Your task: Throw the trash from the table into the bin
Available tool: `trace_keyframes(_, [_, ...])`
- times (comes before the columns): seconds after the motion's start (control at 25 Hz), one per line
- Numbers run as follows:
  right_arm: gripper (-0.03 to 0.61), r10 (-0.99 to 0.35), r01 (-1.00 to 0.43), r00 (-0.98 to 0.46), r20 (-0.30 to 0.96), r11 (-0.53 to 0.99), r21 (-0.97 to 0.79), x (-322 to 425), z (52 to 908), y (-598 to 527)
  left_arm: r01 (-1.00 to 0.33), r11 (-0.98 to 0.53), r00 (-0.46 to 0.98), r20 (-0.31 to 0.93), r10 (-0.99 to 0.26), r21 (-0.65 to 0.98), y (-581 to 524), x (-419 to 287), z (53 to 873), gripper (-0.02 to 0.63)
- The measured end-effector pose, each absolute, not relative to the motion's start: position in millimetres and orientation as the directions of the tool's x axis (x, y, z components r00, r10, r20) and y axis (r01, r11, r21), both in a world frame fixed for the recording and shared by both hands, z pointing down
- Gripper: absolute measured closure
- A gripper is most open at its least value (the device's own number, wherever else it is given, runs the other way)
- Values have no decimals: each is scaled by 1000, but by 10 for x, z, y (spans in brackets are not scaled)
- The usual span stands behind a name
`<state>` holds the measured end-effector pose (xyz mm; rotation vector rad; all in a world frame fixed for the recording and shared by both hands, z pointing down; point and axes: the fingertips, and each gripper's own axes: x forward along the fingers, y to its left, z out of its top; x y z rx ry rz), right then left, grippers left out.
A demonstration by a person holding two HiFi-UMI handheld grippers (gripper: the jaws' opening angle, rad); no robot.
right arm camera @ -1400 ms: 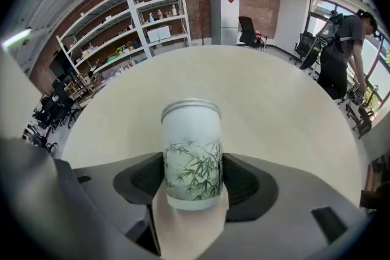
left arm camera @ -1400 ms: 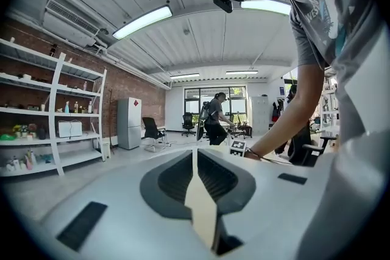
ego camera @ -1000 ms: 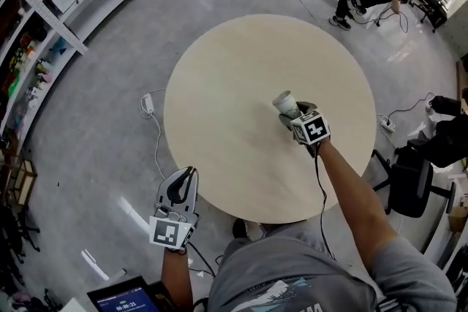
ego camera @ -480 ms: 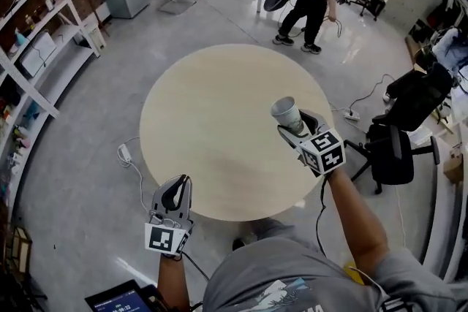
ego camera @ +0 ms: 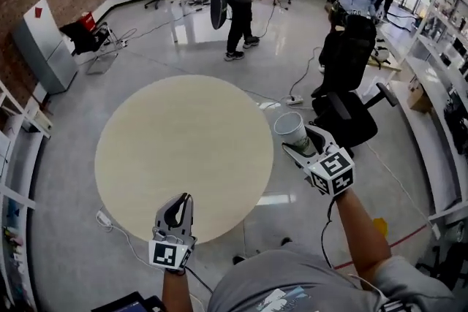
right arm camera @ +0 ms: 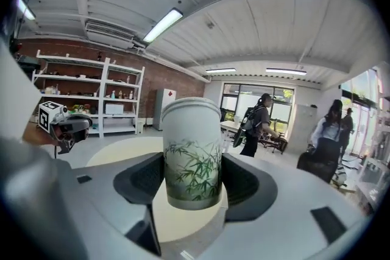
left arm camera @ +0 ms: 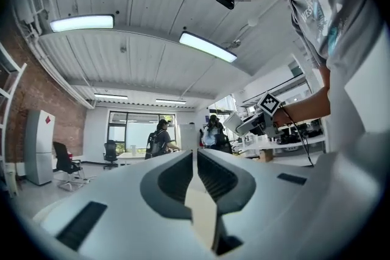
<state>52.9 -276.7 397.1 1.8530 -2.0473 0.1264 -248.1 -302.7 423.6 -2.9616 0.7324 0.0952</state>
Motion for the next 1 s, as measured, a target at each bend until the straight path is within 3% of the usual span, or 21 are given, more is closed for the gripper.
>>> trace_keyframes(0.44, [287,-898,-945,315,307,-266,192,3199,3947,-54,-175,-979,984,-57,-170,-104,-2068,497,4103,548])
trace_keyframes(0.6, [287,-834,-889,456,311,-413,196,4101,4013,1175,-48,-994,993,-116,-36,-100,-1340,1633,3920,548])
trace_keyframes(0.76, [287,-759,-824,566,322,-533,192,4728,4143,2216,75,-993,987,-132,87,-94,-673,2556,3954,548])
trace_keyframes(1.0, [287,-612,-694,705,357,-700,170,5246,4456,3664,264,-961,961,-58,270,-85,325,3559,4280,548])
